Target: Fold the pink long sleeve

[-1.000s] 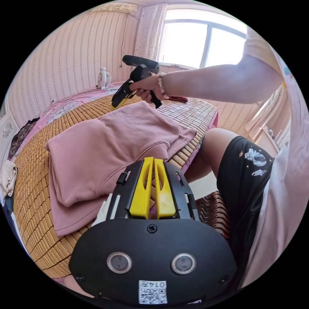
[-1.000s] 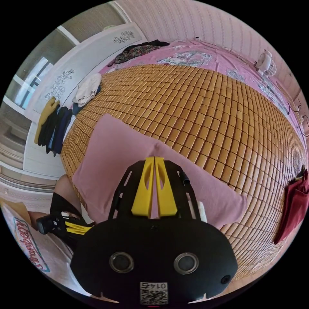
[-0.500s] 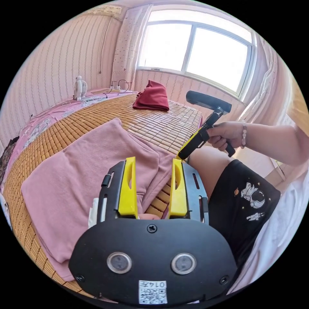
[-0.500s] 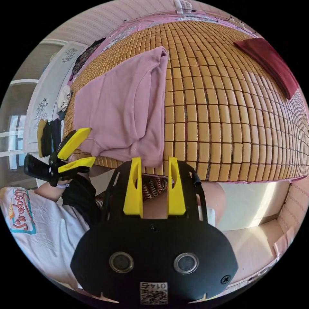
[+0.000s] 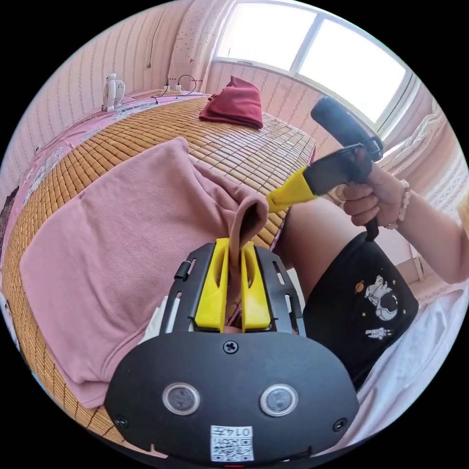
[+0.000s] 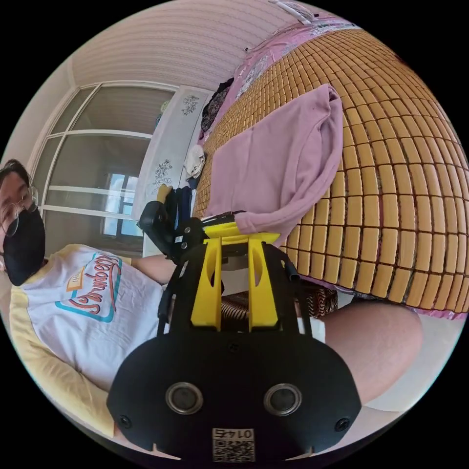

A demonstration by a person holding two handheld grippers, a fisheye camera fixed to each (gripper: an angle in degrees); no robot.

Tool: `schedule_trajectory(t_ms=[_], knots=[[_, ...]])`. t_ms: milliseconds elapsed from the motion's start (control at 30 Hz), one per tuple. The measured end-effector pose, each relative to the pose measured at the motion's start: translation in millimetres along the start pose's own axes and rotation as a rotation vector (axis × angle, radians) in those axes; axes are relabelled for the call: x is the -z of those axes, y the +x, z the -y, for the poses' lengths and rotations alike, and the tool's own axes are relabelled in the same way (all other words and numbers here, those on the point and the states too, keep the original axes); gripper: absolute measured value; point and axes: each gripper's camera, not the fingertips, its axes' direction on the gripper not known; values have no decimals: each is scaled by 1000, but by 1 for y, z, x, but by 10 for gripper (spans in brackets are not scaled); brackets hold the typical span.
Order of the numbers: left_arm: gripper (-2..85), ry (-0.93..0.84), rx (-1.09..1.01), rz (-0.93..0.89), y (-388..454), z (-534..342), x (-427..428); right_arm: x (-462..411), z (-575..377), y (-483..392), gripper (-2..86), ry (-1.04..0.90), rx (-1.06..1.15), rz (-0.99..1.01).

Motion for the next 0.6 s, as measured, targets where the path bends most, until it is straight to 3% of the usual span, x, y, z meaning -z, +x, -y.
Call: schedule_trajectory(t_ms=[167,367,500,600], knots=[[41,-62,80,-74,-14,-52,37,10,-14,35,142,222,-112,-154],[39,-23,101,-30,-10,-75,82,-13,-16,74,104,369,-289,-147],[37,17,2,-14,1,-62,100,-7,-36,85,41,423,-353,-15],[37,95,-139,-78,19,-47,112,22,-62,67,25,479,-306,-64]])
